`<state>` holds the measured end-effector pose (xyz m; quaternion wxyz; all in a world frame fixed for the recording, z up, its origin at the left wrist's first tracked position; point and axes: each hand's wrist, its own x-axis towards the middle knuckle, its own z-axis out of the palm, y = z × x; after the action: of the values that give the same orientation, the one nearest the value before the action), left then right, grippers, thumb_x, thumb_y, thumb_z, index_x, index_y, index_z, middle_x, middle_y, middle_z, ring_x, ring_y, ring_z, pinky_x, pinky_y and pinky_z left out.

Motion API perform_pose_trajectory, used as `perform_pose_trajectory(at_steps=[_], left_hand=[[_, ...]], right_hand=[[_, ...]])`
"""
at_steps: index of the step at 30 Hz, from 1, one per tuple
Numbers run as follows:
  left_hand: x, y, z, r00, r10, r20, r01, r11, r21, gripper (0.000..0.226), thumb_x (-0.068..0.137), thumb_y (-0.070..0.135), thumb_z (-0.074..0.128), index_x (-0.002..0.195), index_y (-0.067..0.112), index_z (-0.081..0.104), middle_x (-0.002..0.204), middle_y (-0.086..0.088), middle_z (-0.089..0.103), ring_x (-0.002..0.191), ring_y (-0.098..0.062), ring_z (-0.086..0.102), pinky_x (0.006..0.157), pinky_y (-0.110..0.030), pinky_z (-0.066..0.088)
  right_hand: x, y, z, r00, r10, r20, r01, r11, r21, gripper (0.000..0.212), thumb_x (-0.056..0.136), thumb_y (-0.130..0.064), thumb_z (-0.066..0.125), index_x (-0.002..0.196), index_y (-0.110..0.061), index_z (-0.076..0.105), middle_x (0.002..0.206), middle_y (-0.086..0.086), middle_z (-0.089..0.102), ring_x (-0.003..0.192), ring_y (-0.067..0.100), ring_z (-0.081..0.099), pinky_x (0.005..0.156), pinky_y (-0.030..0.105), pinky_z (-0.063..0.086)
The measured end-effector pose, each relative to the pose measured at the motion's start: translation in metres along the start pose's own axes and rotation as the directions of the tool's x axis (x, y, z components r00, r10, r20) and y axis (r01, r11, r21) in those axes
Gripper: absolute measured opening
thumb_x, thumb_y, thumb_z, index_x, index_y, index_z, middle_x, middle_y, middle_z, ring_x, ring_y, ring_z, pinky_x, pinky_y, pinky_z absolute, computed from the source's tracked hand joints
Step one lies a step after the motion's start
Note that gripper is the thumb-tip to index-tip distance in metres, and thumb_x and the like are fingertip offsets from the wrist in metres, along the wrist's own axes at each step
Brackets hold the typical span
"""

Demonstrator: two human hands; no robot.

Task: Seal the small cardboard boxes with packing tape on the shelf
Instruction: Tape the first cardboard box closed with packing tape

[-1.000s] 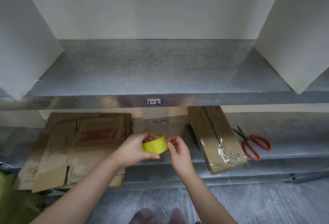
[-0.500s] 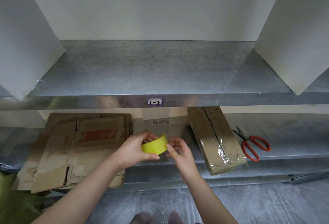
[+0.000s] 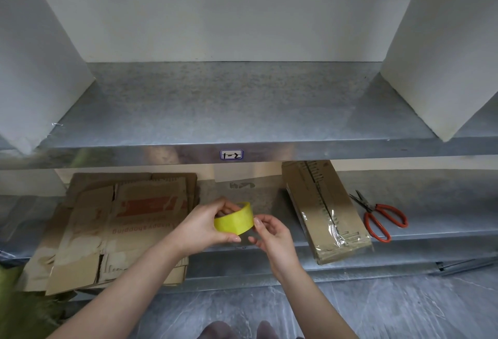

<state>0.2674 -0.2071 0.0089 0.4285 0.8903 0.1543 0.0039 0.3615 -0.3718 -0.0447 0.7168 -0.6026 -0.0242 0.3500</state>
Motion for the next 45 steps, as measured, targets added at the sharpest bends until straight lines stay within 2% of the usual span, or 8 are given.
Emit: perform_pose_trajectory(at_steps=[10,18,22,29,35,38,41,45], left_hand=[[-0.003,0.001,0.001,1.000,0.007,0.005,-0.007,1.000,0.024,0.056,0.061,0.039,0.090,0.106,0.040,0.056,0.103,0.022,0.063,0.099,0.009,0.055,0.079,-0.006,0.041],[-0.007,0.004,-0.001,1.000,0.005,-0.011,-0.004,1.000,0.012,0.057,0.061,0.044,0.088,0.107,0.044,0.054,0.104,0.025,0.062,0.100,0.009,0.055,0.079,-0.006,0.042],[-0.009,0.006,-0.001,1.000,0.027,-0.016,-0.027,1.000,0.006,0.055,0.060,0.042,0.089,0.103,0.047,0.054,0.101,0.028,0.061,0.100,0.008,0.055,0.080,-0.007,0.042],[-0.013,0.006,0.000,0.999,0.029,-0.019,-0.029,1.000,0.013,0.056,0.060,0.038,0.090,0.103,0.044,0.055,0.101,0.024,0.062,0.098,0.007,0.056,0.079,-0.007,0.042],[-0.014,0.006,0.002,0.999,0.016,-0.028,-0.015,1.000,0.020,0.057,0.060,0.040,0.090,0.107,0.039,0.057,0.103,0.021,0.062,0.098,0.006,0.055,0.079,-0.009,0.043],[-0.014,0.005,0.003,0.999,0.000,-0.051,0.001,1.000,0.020,0.058,0.060,0.041,0.090,0.107,0.038,0.056,0.103,0.021,0.062,0.097,0.007,0.055,0.078,-0.008,0.042],[-0.015,0.001,0.000,0.997,-0.017,-0.079,0.017,1.000,-0.001,0.057,0.059,0.040,0.090,0.103,0.044,0.054,0.100,0.020,0.063,0.096,0.008,0.056,0.078,-0.008,0.042],[-0.017,0.000,0.000,0.998,-0.013,-0.062,0.013,1.000,-0.014,0.057,0.059,0.038,0.091,0.104,0.042,0.055,0.101,0.021,0.063,0.097,0.007,0.055,0.079,-0.009,0.043]], right_hand=[[-0.001,0.002,-0.002,0.998,-0.039,0.043,0.046,0.981,-0.187,0.008,0.096,-0.015,0.059,0.093,-0.009,0.065,0.086,0.001,0.062,0.077,0.007,0.059,0.063,0.027,0.054],[-0.007,0.000,0.002,0.999,-0.015,0.034,0.015,1.000,0.002,0.017,0.099,-0.013,0.053,0.108,-0.002,0.061,0.105,0.013,0.062,0.098,0.020,0.060,0.068,0.028,0.056],[-0.009,-0.002,0.000,0.999,-0.027,0.026,0.027,1.000,0.001,0.015,0.096,-0.011,0.058,0.105,0.000,0.062,0.101,0.015,0.063,0.095,0.022,0.063,0.067,0.028,0.057],[-0.007,0.002,0.002,0.999,-0.038,0.031,0.044,0.980,-0.195,0.009,0.099,-0.016,0.054,0.097,-0.015,0.063,0.086,0.001,0.062,0.080,0.010,0.057,0.059,0.022,0.050],[-0.006,0.004,0.004,0.998,-0.049,0.035,0.058,0.943,-0.328,0.012,0.102,-0.022,0.048,0.100,-0.024,0.059,0.084,-0.005,0.058,0.080,0.007,0.054,0.060,0.020,0.047],[-0.009,0.005,0.006,0.995,-0.071,0.073,0.092,0.934,-0.345,0.014,0.102,-0.021,0.047,0.094,-0.025,0.058,0.081,-0.006,0.057,0.080,0.007,0.054,0.059,0.019,0.048],[-0.012,0.009,0.010,0.993,-0.092,0.079,0.110,0.958,-0.266,0.013,0.101,-0.016,0.049,0.092,-0.020,0.058,0.081,-0.003,0.057,0.080,0.008,0.056,0.059,0.021,0.049],[-0.011,0.005,0.008,0.998,-0.059,-0.019,0.057,0.995,-0.087,0.006,0.098,-0.015,0.056,0.104,-0.014,0.057,0.101,0.006,0.059,0.093,0.016,0.058,0.061,0.028,0.054]])
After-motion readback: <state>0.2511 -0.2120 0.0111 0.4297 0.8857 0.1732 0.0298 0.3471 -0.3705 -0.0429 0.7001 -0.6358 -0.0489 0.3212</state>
